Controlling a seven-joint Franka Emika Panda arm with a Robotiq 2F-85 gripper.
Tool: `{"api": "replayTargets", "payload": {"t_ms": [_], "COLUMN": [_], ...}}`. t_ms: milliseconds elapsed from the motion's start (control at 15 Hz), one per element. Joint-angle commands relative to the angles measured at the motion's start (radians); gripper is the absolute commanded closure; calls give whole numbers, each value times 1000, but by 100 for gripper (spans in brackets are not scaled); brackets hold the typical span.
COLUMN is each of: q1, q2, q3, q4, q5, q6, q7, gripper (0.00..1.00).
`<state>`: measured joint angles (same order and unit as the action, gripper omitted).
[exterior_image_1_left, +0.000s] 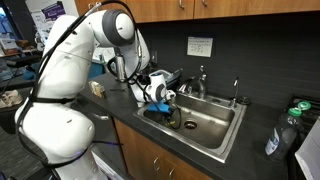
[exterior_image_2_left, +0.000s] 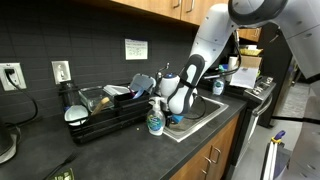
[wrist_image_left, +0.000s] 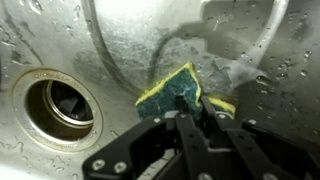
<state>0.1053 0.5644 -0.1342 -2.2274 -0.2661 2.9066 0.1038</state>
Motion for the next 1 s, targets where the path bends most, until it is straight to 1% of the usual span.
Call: {"api": "replayTargets", "payload": {"t_ms": [0, 600, 733, 933], "q1": [17, 22, 23, 25], "q2": [29, 45, 52, 59], "q3": [-22, -123, -136, -129], "q4": [22, 38, 40, 42], "q5": [9, -8, -6, -2], "q6": [17, 8, 9, 11], "q7": [-15, 7, 9, 6], "gripper": [96, 96, 96, 96]}}
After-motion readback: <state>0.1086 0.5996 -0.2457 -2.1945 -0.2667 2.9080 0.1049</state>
